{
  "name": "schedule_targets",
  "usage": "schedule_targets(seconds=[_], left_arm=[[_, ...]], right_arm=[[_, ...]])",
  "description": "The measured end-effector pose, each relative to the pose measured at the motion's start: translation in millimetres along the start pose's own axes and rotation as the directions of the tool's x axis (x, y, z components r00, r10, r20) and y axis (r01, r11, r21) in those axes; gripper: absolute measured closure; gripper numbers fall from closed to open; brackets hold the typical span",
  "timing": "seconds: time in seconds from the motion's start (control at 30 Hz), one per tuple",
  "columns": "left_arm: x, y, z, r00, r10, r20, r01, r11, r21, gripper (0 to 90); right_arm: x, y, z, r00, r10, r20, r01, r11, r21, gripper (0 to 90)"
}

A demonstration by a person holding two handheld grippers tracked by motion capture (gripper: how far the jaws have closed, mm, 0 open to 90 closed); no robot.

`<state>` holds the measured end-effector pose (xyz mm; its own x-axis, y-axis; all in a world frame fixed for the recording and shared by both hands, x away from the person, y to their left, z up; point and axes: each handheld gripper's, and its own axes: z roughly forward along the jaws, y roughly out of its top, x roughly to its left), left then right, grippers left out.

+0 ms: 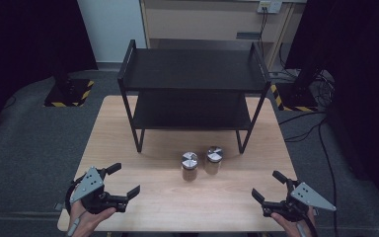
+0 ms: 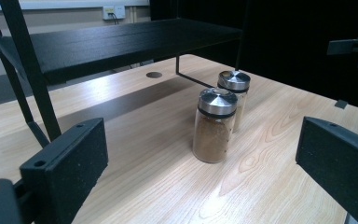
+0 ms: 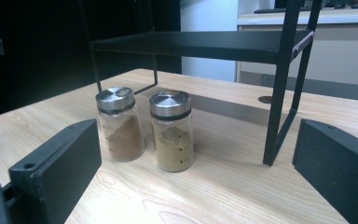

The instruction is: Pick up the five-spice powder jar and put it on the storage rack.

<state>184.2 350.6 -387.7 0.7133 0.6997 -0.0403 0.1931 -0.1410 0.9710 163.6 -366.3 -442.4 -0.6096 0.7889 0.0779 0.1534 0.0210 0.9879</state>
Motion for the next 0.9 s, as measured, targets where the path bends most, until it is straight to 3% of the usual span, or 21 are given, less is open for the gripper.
schedule_targets(seconds=[0.57, 0.9], left_arm=[[15.4, 48.0, 1.7, 0.9992, 0.032, 0.025, -0.034, 0.9969, 0.071, 0.5], [21.3, 64.2, 5.4, 0.9980, 0.041, 0.047, -0.045, 0.9948, 0.091, 0.2]], right_arm=[[-1.4, -1.3, -1.3, 0.9999, 0.011, -0.001, -0.011, 1.000, -0.012, 1.0], [-1.3, -1.5, -1.7, 0.9999, 0.012, 0.000, -0.012, 1.000, -0.015, 1.0]])
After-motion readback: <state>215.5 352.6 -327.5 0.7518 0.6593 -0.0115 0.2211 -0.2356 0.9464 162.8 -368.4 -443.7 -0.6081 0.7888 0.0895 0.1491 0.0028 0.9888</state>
